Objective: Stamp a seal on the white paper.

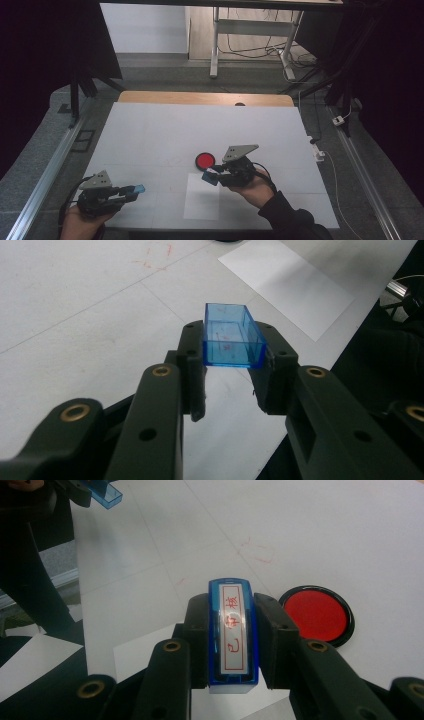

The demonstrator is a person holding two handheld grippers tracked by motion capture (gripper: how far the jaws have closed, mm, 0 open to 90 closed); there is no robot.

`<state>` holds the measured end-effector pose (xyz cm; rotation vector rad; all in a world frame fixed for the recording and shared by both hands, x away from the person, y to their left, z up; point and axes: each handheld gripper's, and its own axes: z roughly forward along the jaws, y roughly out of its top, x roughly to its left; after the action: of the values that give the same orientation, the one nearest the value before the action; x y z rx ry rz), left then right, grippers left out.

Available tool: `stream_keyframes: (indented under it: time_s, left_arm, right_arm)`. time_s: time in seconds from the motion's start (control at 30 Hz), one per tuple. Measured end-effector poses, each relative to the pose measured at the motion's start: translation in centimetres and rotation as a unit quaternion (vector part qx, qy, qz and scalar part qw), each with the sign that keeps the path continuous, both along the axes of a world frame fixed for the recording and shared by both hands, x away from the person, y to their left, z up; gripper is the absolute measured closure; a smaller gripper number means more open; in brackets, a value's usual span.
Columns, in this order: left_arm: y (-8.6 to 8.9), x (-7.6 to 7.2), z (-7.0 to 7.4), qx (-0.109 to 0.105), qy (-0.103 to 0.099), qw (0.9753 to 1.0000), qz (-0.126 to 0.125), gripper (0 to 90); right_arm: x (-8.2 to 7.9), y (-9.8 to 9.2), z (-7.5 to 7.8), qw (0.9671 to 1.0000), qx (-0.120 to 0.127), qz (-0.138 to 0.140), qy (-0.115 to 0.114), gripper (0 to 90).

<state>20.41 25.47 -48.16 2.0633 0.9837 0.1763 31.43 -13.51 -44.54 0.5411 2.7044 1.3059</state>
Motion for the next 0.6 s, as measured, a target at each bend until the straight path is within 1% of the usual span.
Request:
stream_keyframes:
  time_s: [0.1,0.37,0.47,0.53,0.6]
  left_arm:
    - [-0.07,-0.03,0.01,0.001,-0.001,1.0,-0.001,68.4]
    - [-0.11,0.02,0.02,0.003,-0.001,1.0,-0.002,68.4]
    - [-0.12,0.04,0.02,0.004,-0.001,1.0,-0.002,68.4]
    - [-0.1,0.03,0.02,0.003,-0.001,1.0,-0.002,68.4]
    - [-0.07,0.02,0.01,0.002,-0.001,1.0,-0.002,68.4]
  right_arm:
    - [-0.22,0.01,-0.12,1.0,-0.003,0.002,0.0,70.2]
    - [-0.58,0.11,-0.27,0.9998,-0.014,0.011,-0.008,70.1]
    - [-0.61,0.19,-0.46,0.9997,-0.018,0.017,-0.008,70.2]
    - [-0.67,0.31,-0.63,0.9994,-0.022,0.024,-0.014,70.1]
    - [-0.76,0.5,-0.85,0.9991,-0.028,0.028,-0.014,70.2]
